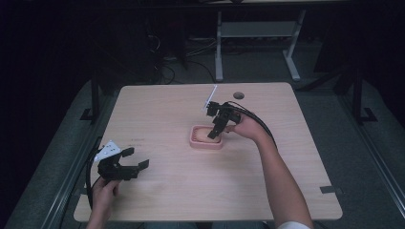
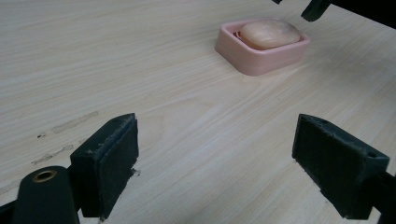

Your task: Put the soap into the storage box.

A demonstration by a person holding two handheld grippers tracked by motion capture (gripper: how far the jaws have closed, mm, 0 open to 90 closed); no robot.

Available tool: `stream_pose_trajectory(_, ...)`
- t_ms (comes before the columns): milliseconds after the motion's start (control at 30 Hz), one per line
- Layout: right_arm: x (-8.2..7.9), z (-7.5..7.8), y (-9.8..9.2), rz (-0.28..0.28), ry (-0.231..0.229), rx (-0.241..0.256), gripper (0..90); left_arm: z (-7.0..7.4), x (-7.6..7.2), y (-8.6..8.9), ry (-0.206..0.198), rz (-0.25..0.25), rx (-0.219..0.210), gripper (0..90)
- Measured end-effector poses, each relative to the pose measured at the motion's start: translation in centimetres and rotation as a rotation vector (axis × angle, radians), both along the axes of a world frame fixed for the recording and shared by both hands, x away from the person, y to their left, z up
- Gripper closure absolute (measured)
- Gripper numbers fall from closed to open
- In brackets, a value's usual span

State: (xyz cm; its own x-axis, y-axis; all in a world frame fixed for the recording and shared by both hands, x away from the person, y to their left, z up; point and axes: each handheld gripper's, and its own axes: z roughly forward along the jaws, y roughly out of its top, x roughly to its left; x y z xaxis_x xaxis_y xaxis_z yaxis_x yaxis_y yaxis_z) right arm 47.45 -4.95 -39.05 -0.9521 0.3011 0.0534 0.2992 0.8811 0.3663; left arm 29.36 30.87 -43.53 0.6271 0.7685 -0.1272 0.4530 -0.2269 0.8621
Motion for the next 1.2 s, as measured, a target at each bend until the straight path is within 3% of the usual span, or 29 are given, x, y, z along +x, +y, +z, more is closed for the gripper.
stream_pose_trajectory(1200,-2.5,0.2,-4.7,-0.068,-0.005,0.032,25.5,-0.1,0.0,-0.3,0.004,-0.002,0.003,14.3)
